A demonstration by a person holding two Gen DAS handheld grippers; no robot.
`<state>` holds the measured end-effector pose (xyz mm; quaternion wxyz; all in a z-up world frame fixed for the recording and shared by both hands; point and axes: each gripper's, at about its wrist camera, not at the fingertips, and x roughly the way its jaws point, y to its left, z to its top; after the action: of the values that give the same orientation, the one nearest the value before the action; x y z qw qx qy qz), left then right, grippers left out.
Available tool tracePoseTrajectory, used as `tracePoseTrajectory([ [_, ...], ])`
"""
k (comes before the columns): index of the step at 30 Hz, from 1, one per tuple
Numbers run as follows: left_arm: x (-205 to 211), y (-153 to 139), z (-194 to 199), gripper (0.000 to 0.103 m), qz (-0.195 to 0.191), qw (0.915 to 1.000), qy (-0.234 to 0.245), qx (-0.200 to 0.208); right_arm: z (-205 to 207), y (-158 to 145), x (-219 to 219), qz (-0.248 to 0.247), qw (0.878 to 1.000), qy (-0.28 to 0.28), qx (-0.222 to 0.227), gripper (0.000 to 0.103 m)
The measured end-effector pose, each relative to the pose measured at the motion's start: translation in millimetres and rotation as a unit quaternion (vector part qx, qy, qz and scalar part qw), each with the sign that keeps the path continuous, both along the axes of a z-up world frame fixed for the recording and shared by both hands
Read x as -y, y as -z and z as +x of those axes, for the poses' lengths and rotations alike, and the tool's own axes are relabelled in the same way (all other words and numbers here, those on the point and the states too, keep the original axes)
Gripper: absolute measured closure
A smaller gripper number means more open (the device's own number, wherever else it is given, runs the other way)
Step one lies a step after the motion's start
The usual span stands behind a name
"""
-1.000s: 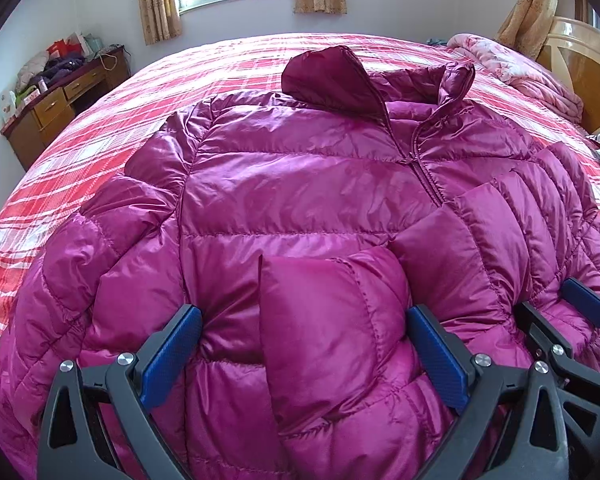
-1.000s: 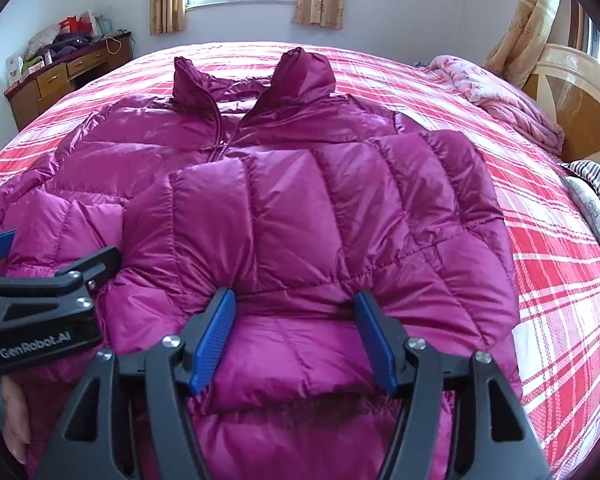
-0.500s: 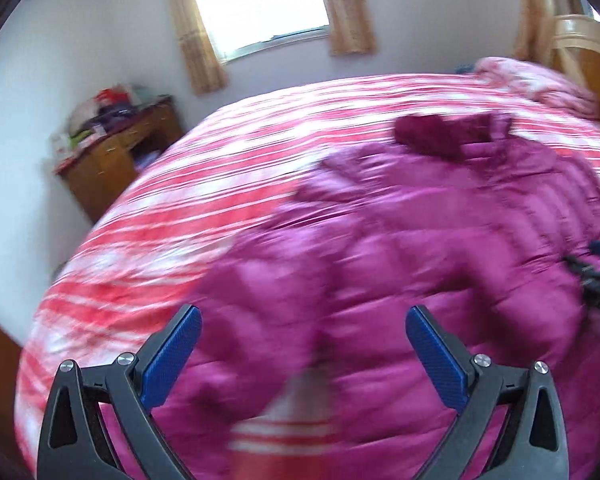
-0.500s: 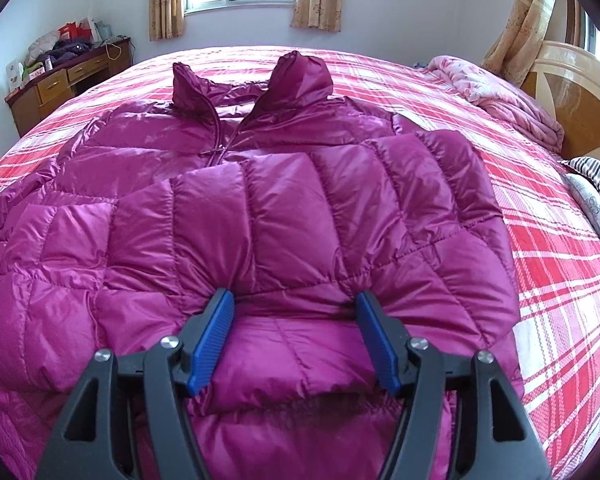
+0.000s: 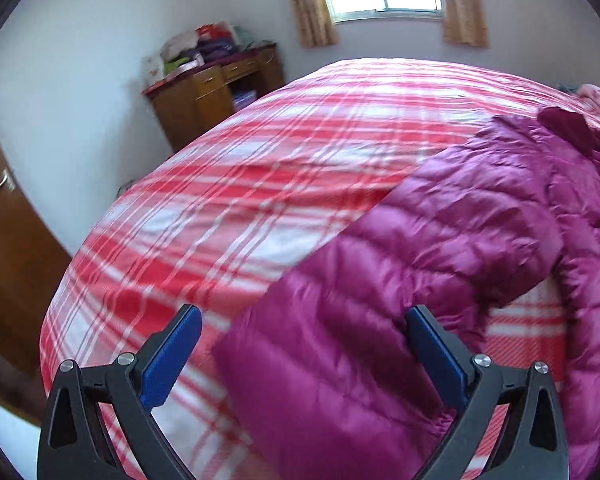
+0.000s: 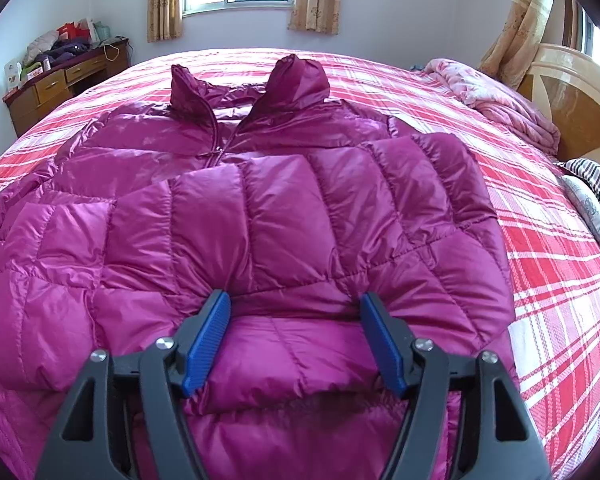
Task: Fold large clothes
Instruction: 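Move the left gripper to the other sleeve cuff and grasp it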
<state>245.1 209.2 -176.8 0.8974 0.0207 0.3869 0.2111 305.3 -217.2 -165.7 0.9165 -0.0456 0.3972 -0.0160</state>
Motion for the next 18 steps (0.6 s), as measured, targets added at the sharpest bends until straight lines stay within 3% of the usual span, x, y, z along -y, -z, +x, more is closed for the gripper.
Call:
tracePoseTrajectory([
  [4,-10.9,9.9,-9.1,0.001,-0.059,0.9982,0.0,0.003,-0.9,-0.4,0.2,-0.003,1.0,0.003,0.002,0.029],
  [7,-8.0,12.5,-11.9,0.006,-0.07,0.9975,0.001,0.005,-1.0,-0.7,0.6,-0.003,1.0,0.003,0.003,0.028],
  [9,-4.8,12.0,-12.5,0.033,-0.072,0.9973,0.01,0.008,-1.7,-1.0,0.8,-0.003,1.0,0.004,0.004,0.027],
  [10,-4.0,11.1,-13.1,0.037,-0.07,0.9974,0.012,0.01,-1.7,-1.1,0.7,-0.004,1.0,0.005,0.004,0.027],
  [12,-3.4,6.6,-14.6,0.058,-0.061,0.9978,0.014,0.021,-2.0,-1.1,0.7,-0.005,1.0,0.006,0.004,0.026],
  [14,-5.9,1.1,-14.7,0.073,-0.056,0.9978,0.015,0.031,-1.8,-1.0,0.4,-0.005,1.0,0.006,0.004,0.026],
  [18,-9.8,-12.8,-11.6,0.085,-0.045,0.9977,0.025,0.045,-2.0,-0.6,0.4,-0.005,1.0,0.005,0.005,0.026],
])
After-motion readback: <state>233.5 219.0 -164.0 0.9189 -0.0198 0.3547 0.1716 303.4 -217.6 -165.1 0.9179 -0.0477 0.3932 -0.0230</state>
